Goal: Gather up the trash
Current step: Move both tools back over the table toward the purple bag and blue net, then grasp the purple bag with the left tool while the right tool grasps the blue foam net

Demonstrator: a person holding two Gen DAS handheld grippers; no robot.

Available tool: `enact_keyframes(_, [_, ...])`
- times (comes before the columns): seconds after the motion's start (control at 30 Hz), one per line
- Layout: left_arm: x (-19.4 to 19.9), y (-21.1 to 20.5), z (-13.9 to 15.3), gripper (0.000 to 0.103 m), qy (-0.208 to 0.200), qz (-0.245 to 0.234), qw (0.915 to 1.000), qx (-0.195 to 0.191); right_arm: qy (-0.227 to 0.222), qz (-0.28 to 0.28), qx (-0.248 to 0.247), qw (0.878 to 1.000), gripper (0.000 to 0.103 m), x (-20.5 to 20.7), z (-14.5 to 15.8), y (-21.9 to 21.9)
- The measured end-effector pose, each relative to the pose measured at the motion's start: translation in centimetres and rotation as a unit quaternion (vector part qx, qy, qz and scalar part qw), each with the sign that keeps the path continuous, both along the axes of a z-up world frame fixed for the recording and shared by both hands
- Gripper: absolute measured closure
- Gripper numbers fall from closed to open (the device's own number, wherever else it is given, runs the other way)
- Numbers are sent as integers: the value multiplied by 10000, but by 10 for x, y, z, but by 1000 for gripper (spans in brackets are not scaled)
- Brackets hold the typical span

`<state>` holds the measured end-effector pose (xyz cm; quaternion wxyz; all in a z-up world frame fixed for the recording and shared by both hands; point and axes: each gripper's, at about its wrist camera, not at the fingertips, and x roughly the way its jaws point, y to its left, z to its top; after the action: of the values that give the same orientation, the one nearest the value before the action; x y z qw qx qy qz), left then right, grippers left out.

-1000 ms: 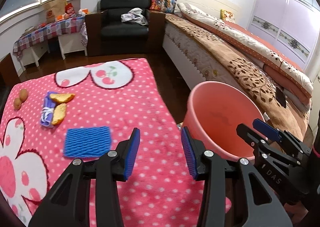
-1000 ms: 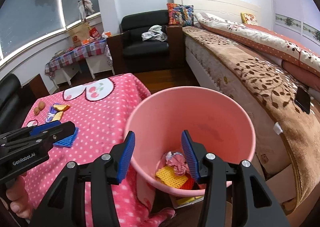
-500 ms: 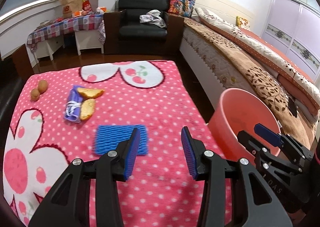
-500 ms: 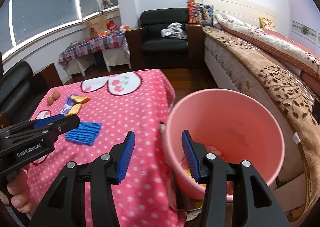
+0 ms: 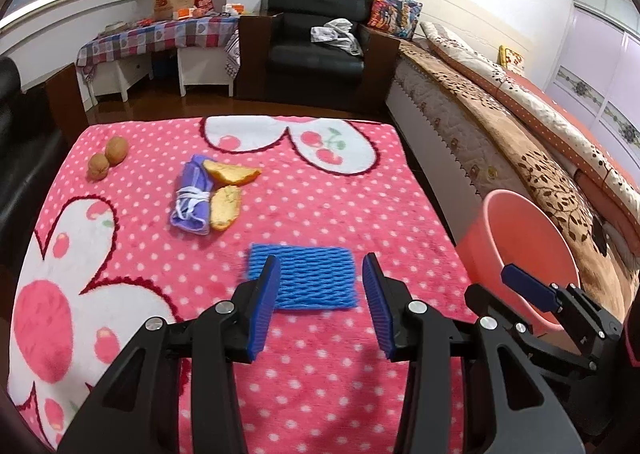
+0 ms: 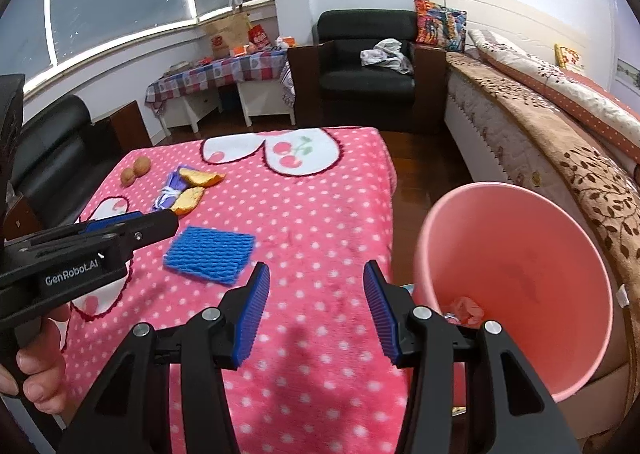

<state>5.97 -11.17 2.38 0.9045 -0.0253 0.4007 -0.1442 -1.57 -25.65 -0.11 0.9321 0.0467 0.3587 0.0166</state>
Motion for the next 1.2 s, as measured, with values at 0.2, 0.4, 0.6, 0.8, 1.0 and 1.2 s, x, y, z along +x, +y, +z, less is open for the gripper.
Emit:
enact_keyframes(0.2, [7, 13, -7, 60, 71, 134, 9999, -30, 78, 165, 25, 9998, 55, 8, -7, 14])
enact_keyframes(0.4, [14, 25, -15, 60, 197, 255, 9995, -49, 157, 348, 16, 9993, 54, 18, -13, 29])
enact_keyframes(0.6, [23, 46, -22, 60, 293, 417, 9986, -123, 227, 557, 0, 9982, 48, 29, -19, 41])
enact_keyframes(0.8, [27, 83, -25, 60, 244, 662, 9973, -223, 349, 831, 33, 9959, 47, 44, -27, 54])
enact_keyframes(1.0, [33, 113, -30, 60, 344, 878, 9948, -384, 523, 1123, 147, 9922, 42, 63, -35, 73])
enact_keyframes(1.2, [51, 119, -31, 60, 494, 938, 9929, -539, 742, 1883, -139, 9792, 39, 75, -43, 107])
